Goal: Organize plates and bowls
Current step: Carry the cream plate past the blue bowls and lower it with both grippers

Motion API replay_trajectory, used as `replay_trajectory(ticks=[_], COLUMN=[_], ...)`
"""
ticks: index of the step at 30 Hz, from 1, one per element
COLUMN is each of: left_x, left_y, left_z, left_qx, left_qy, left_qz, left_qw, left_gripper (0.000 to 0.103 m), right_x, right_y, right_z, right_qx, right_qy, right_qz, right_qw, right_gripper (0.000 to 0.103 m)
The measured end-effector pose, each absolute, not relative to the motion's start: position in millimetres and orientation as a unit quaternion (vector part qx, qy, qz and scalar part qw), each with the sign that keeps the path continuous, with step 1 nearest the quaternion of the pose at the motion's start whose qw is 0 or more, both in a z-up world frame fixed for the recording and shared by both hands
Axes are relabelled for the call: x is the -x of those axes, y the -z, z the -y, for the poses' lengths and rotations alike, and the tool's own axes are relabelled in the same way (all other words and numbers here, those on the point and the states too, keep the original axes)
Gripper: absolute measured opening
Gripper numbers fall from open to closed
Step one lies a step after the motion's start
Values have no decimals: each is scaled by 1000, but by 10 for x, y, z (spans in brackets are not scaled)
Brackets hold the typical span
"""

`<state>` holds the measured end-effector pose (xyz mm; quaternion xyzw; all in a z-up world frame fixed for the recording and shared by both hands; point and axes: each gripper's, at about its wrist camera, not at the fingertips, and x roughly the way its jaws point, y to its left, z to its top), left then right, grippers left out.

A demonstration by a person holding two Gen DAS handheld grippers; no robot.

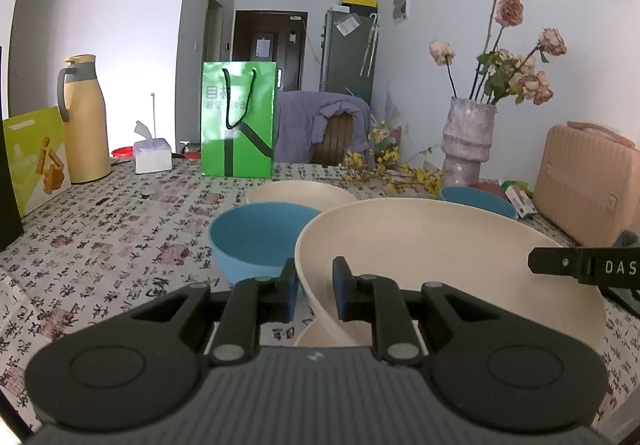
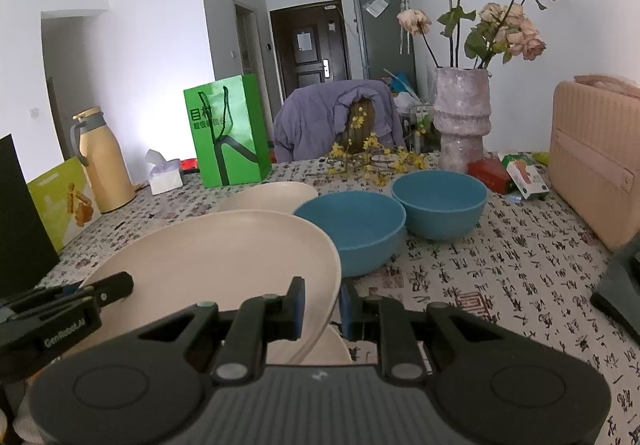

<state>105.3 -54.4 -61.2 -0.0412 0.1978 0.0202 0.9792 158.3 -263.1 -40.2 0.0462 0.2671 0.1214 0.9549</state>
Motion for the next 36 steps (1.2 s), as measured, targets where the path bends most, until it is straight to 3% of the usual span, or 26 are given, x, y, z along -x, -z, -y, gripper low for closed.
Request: replay_trajectory(ticks=[36], left_x=[-1158], left_y=[1093], left_z=[582], left_qx=[27], left_qy=[-21], left_qz=[-248], left_qw=[968], left_gripper=[18], right_x=[-1699], right_y=[933], right_z=[2627], right_qx=[-42], right_qy=[-126], right_qz=[-318], right_qw=[939], right_gripper=[18])
